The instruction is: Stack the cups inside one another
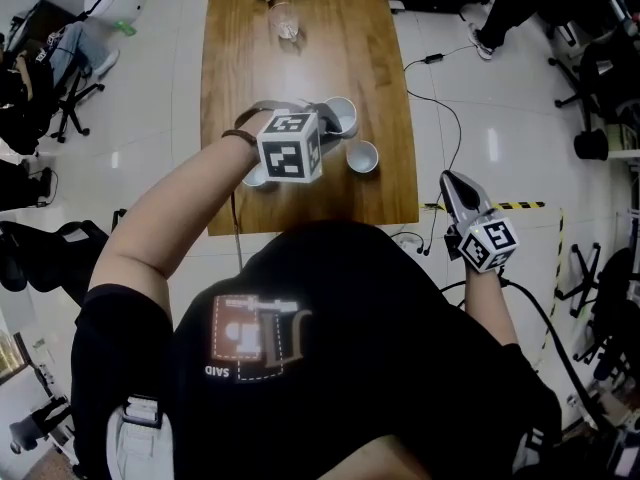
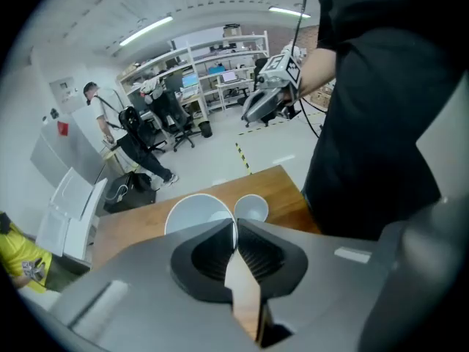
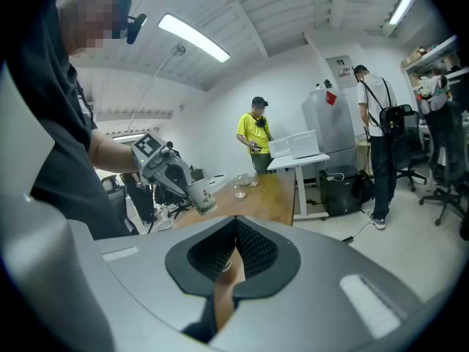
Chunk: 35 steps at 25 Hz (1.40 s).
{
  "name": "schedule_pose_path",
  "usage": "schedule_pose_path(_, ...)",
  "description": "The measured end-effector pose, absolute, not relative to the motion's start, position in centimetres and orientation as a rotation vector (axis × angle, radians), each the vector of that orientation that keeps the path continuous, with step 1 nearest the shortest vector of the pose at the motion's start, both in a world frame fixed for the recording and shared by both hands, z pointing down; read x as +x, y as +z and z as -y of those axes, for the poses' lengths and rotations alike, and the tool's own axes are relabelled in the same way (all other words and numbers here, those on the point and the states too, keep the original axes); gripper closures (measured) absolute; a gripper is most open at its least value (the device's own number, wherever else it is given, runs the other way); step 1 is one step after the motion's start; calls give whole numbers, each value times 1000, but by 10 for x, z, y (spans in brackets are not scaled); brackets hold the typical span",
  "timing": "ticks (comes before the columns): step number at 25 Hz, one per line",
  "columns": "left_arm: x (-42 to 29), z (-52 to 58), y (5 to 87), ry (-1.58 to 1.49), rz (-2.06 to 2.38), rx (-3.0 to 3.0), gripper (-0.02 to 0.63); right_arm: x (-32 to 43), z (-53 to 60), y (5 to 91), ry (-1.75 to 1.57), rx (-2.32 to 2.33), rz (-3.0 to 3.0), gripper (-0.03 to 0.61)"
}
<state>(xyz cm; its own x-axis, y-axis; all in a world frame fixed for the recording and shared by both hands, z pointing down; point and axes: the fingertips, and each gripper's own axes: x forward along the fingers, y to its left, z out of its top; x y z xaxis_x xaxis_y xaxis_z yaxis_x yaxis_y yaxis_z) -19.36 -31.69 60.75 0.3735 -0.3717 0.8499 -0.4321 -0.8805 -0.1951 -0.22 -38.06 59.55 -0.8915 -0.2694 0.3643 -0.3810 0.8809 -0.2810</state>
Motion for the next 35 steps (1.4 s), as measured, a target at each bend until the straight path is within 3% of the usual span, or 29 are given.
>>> schedule_pose_path(6,-141,296,620,1655,587,2600,595,6,379,594,502,495,2737,563)
schedule_pose_path(14,-133,302,686,1836,586,2475,594,24,376,601,524,529,2716,563)
schedule_pose_path(19,-133,304,686,1747,657,2466,499,25,378,601,524,521,2715,563)
schedule_pose_path(22,-143,310,630,1479,939,2545,499,13,381,594,514,493,2747,563)
schedule_pose_path(27,-207,267,556,681,1436,2433,511,-32,375,572,449,349,2805,563)
schedule_pose_path(31,-284,206,561,171,1709,2135,560,-78,369,562,399,215,2838,563)
schedule_pose_path(35,-339,146,588,-40,1919,1878,603,-113,357,560,357,126,2830,563)
